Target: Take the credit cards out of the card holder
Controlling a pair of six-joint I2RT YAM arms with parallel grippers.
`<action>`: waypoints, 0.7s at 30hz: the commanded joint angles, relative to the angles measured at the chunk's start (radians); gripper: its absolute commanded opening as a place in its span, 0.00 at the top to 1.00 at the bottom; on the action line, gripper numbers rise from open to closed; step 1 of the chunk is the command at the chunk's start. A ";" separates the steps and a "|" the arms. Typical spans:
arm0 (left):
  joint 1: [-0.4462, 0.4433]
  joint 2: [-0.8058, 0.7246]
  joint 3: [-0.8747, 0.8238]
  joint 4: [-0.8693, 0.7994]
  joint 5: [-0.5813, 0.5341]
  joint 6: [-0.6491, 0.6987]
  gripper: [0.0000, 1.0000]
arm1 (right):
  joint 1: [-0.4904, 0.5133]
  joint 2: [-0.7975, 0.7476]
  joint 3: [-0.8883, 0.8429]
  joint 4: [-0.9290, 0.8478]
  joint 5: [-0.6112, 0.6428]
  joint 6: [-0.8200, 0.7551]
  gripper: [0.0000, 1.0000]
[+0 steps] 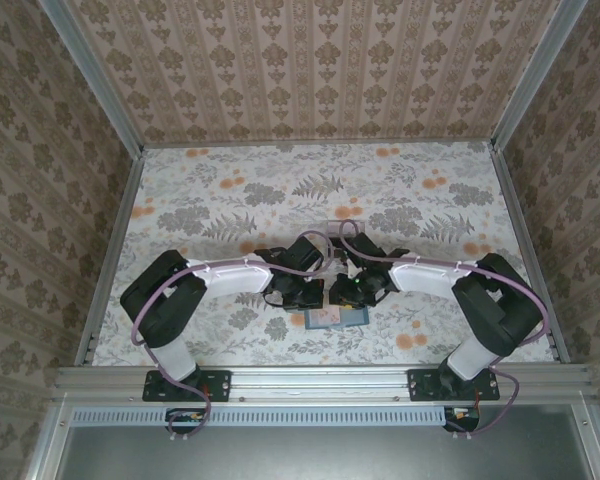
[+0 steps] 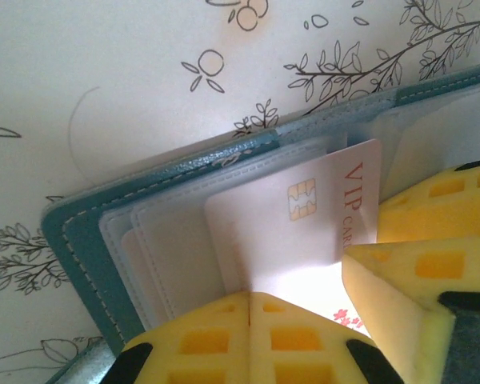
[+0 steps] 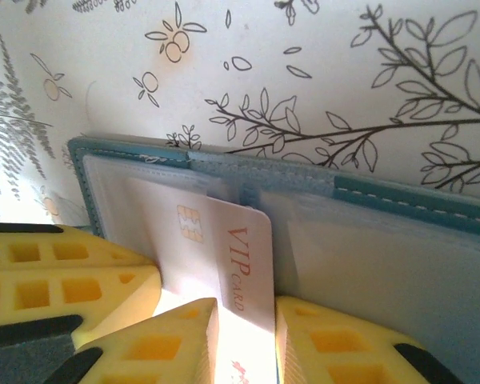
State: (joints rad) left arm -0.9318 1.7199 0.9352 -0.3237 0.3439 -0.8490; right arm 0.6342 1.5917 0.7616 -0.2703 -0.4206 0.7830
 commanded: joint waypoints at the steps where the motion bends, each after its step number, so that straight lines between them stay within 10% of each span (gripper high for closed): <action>1: -0.012 0.047 -0.008 -0.069 -0.026 0.010 1.00 | -0.009 -0.036 -0.033 0.072 -0.084 0.031 0.76; 21: -0.014 0.041 0.002 -0.089 -0.029 0.015 1.00 | -0.028 -0.078 -0.043 0.022 -0.058 0.006 0.92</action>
State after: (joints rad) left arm -0.9344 1.7214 0.9440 -0.3408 0.3405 -0.8490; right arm 0.6052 1.5425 0.7097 -0.2138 -0.4862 0.8112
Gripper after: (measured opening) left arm 0.046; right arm 0.087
